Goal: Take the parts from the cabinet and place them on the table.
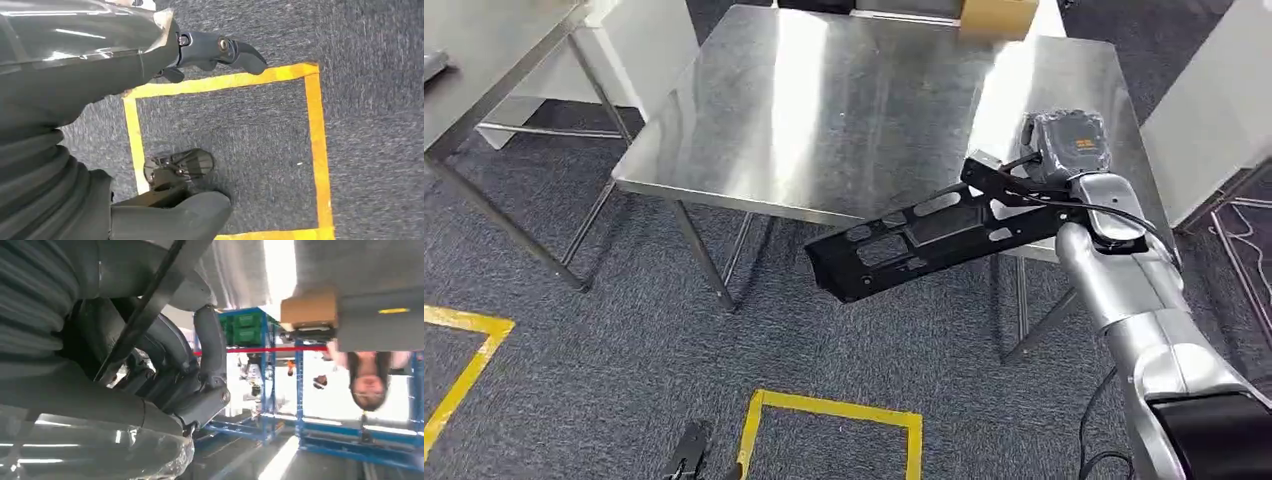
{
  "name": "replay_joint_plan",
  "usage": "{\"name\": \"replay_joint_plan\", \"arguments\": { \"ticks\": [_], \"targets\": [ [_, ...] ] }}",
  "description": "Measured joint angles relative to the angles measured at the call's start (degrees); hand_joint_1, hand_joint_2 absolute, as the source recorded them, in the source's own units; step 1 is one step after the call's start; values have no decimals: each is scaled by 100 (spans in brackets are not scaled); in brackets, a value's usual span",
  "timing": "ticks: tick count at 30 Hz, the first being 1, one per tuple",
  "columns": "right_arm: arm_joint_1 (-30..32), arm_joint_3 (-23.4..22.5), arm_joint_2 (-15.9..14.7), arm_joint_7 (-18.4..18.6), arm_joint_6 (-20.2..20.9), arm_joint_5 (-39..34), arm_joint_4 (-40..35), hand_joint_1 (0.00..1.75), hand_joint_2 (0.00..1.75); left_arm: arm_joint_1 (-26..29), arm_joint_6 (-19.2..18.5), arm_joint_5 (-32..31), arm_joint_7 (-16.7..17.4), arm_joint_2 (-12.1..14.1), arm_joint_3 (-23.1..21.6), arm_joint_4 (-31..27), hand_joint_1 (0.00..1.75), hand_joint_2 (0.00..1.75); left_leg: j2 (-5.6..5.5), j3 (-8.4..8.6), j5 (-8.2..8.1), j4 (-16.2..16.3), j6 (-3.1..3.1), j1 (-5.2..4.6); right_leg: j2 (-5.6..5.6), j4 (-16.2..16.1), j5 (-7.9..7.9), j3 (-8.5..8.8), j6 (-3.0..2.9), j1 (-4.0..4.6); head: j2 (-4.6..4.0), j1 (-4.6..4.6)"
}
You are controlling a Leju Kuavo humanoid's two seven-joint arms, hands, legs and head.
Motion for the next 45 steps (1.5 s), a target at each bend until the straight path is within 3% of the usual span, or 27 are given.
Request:
{"name": "replay_joint_plan", "arguments": {
  "ticks": [1,3,5,6,7,8,10,11,12,15,16,17,18,19,21,22,23,24,26,27,28,29,30,31,36,38,45],
  "targets": [
    [-4,-2,2,0,0,-7,0,168,175,-12,11,-4,0,7,9,0,0,175,57,3,-45,28,-31,-1,69,-26,14,18,-29,-68,0,-2],
    [-29,0,13,2,2,-9,0,168,175,-13,29,-35,2,11,20,-2,0,175,-232,-149,-296,372,-150,66,182,-31,2,60,-84,-118,0,-22],
    [-35,0,35,7,13,-2,0,168,175,23,-70,-57,-67,39,20,0,0,175,-295,-571,-695,1259,-248,151,323,-29,4,65,-113,-131,0,-17],
    [-28,2,46,7,20,4,0,168,175,39,-94,-63,-94,50,20,0,0,175,-294,-755,-802,1596,-277,188,397,-27,4,66,-113,-133,0,-20],
    [-15,4,48,13,20,9,0,168,175,51,-114,-63,-114,66,24,0,0,175,-294,-882,-791,1773,-295,221,481,-25,3,69,-112,-141,0,-15],
    [-6,4,46,22,20,9,0,168,175,56,-120,-63,-125,74,24,0,0,175,-294,-865,-639,1660,-303,241,554,-23,2,78,-111,-151,0,-20],
    [-11,4,46,22,20,7,0,168,175,55,-131,-61,-151,85,28,0,0,175,-362,-522,-95,833,-306,283,698,-22,0,101,-107,-179,0,-18],
    [-27,4,48,22,20,9,0,168,175,55,-138,-61,-155,90,28,0,0,175,-512,-301,162,330,-306,311,773,-22,0,108,-103,-194,0,-20],
    [-41,4,53,22,20,7,0,168,175,56,-142,-61,-157,87,28,2,0,175,-808,-195,101,158,-296,340,825,-20,0,86,-65,-171,0,-11],
    [-55,4,35,24,44,4,0,168,175,67,-151,-61,-157,85,31,2,0,175,-680,-124,51,92,-224,270,1005,-49,49,20,83,-230,0,-13],
    [-56,2,-7,28,61,4,0,168,175,62,-157,-61,-160,85,33,2,0,175,-617,-101,73,52,-173,258,1077,-79,74,3,135,-215,0,-22],
    [-65,2,-24,31,79,2,0,168,175,57,-162,-61,-160,74,37,2,0,175,-517,-46,133,-43,-86,301,915,-27,31,-45,153,-189,0,-11],
    [-100,2,-35,52,92,-2,2,168,175,58,-173,-63,-175,63,39,2,0,175,-474,-17,145,-73,-32,266,598,194,-96,-135,121,-160,0,2],
    [-140,2,-33,63,101,-2,4,168,175,62,-173,-63,-175,66,42,2,0,175,-415,-18,147,-73,-6,250,432,620,-293,-341,76,-155,0,17],
    [-157,2,-42,81,138,-9,11,168,175,75,-175,-63,-175,63,44,2,0,175,-276,-18,138,-71,9,219,358,1579,-636,-800,48,-150,0,19],
    [-149,2,-46,90,142,-7,26,168,175,79,-175,-63,-175,63,46,2,0,175,-210,-18,134,-69,16,206,355,1854,-690,-921,74,-151,0,20],
    [-140,4,-55,90,144,-5,41,168,175,82,-175,-63,-175,61,46,2,0,175,-138,-11,131,-69,17,198,343,1805,-641,-885,106,-151,0,20],
    [-142,4,-57,94,136,2,46,168,175,81,-177,-68,-177,61,46,2,0,175,-92,-7,127,-67,20,191,322,1503,-515,-711,144,-151,0,22],
    [-164,4,-63,111,74,68,41,168,175,81,-184,-90,-195,61,46,2,0,175,-31,12,109,-57,-5,185,220,426,-174,-113,196,-151,0,17],
    [-180,13,-79,127,-2,124,33,168,175,79,-181,-107,-199,61,46,2,0,175,5,-1,92,-42,-28,168,96,7,-104,157,155,-136,0,30],
    [-197,24,-79,142,-37,144,26,168,175,78,-181,-111,-203,55,46,2,0,175,35,-27,67,1,-65,113,99,-47,-73,199,118,-73,0,11],
    [-194,28,-94,148,-50,162,28,168,175,80,-181,-114,-203,57,46,2,0,175,50,-27,65,3,-64,112,134,-53,-61,198,105,-93,0,0],
    [-188,35,-101,149,-48,192,28,168,175,80,-177,-118,-201,63,46,2,0,175,44,-28,43,21,11,101,136,-58,-52,188,120,-165,0,-2],
    [-187,46,-103,155,-41,247,28,168,175,80,-171,-122,-190,61,46,2,0,175,42,-27,54,20,21,124,138,-53,-53,191,119,-134,0,4],
    [-209,103,-107,162,-33,317,28,168,175,79,-120,-159,-153,66,50,2,0,175,40,-10,89,-28,-31,144,145,-52,-54,185,111,-108,0,2],
    [-210,131,-96,162,-31,317,28,168,175,79,-114,-160,-153,66,52,2,0,175,38,-10,101,-39,-48,145,144,-51,-51,178,82,-105,0,2],
    [-215,206,-90,162,-31,317,28,168,175,79,-112,-164,-151,63,57,2,0,175,37,-14,111,-42,-73,143,143,-48,-50,178,81,-96,0,4]
  ]
}}
